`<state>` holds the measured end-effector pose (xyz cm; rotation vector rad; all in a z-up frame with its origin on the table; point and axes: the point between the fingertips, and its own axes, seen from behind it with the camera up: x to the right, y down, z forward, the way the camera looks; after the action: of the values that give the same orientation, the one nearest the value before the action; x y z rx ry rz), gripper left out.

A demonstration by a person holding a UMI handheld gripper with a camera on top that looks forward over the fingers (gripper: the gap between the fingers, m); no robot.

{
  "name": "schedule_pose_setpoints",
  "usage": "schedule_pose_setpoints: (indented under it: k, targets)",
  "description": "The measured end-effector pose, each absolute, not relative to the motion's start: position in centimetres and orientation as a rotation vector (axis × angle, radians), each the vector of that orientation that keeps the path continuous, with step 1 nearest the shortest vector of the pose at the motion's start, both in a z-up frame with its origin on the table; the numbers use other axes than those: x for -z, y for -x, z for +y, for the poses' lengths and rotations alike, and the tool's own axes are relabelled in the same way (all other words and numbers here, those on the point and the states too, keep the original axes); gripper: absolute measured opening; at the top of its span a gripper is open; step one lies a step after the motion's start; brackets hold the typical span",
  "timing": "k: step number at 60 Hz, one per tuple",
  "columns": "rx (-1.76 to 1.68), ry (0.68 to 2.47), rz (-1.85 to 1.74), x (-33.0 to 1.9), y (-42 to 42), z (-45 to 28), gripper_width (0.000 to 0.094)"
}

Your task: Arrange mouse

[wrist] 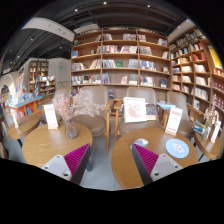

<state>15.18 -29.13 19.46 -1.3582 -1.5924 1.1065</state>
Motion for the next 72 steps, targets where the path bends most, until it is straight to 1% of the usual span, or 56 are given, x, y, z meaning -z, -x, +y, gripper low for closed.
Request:
schedule_pose_setpoints:
  k: [13,26,45,72]
  targets:
    - [-1.053,1.380,-1.571,-18.7,-14.6,-26.9,0.0853]
    - [-0.981,1.425,-1.570,-15.7,-13.6,-23.6,0.0856]
    - [-0.879,1.494,-1.573,-9.9,-11.5,-19.1,0.0851]
    - [-0.837,1.555,-1.565,-5.1,-3.6,-16.4,0.0851]
